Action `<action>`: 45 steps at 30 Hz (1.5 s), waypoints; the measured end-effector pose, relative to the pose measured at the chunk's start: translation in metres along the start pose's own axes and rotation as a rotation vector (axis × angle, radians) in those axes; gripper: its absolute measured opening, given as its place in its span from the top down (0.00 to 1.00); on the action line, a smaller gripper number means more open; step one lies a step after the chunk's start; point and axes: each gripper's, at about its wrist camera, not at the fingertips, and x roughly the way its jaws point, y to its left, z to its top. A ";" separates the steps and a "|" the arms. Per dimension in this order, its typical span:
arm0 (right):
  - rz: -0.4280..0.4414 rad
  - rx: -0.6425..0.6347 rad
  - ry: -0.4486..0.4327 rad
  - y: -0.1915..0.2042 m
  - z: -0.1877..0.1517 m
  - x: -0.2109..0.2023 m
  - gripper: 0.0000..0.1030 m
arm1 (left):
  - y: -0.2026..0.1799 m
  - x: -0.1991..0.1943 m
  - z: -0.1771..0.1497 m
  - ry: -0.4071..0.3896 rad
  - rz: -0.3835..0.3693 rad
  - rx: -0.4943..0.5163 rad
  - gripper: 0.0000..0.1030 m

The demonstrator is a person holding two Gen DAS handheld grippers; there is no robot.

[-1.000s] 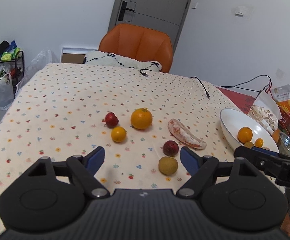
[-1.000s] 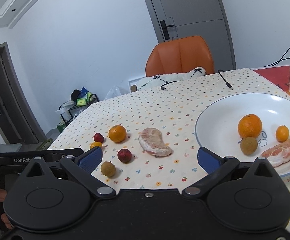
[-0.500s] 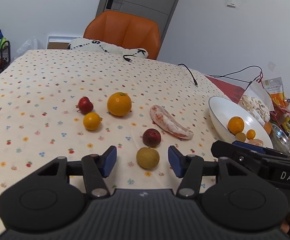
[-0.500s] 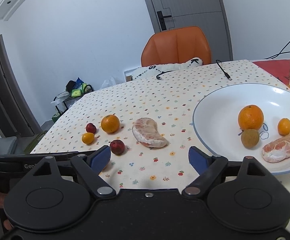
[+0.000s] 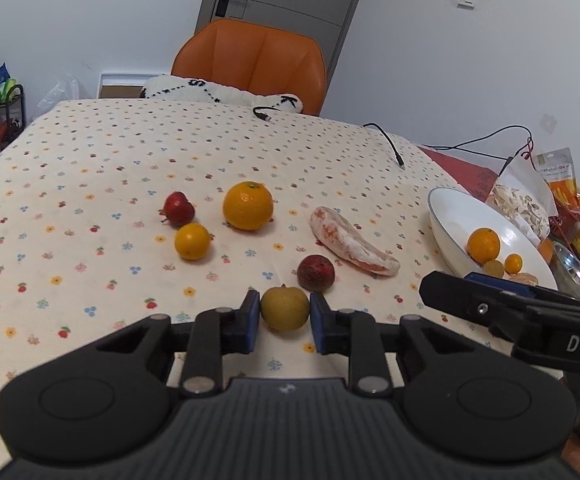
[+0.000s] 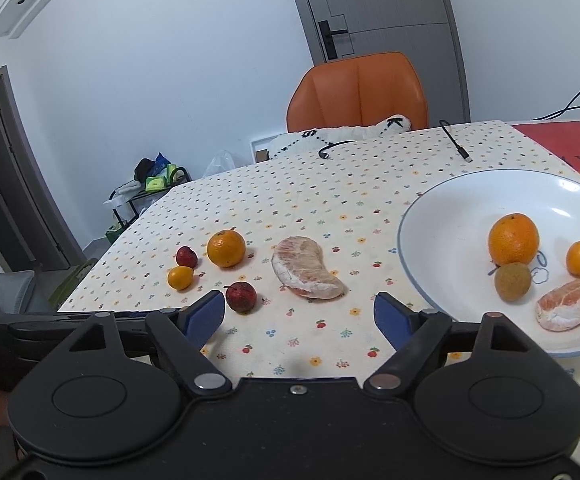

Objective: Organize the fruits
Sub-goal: 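Grasp the dark red plum with the right tool while the left tool holds the pear, then carry the pear with the left tool while the right tool carries the plum to the plate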

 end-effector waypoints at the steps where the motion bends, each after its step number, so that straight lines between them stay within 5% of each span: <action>1: 0.003 0.000 0.002 0.001 0.000 0.001 0.23 | 0.002 -0.001 0.001 -0.003 0.005 -0.001 0.76; 19: 0.082 -0.009 0.048 0.023 0.005 0.033 0.30 | 0.033 -0.016 0.008 -0.044 0.082 -0.049 0.76; 32: 0.087 -0.046 0.097 0.041 0.009 0.062 0.44 | 0.048 -0.024 0.010 -0.056 0.104 -0.068 0.76; 34: 0.082 -0.047 0.109 0.042 0.008 0.067 0.49 | 0.048 -0.025 0.011 -0.059 0.106 -0.066 0.76; 39: 0.076 -0.056 0.120 0.042 0.006 0.073 0.78 | 0.046 -0.029 0.012 -0.065 0.108 -0.062 0.76; 45: 0.098 -0.052 0.102 0.040 0.006 0.061 0.78 | 0.039 -0.032 0.012 -0.068 0.099 -0.051 0.76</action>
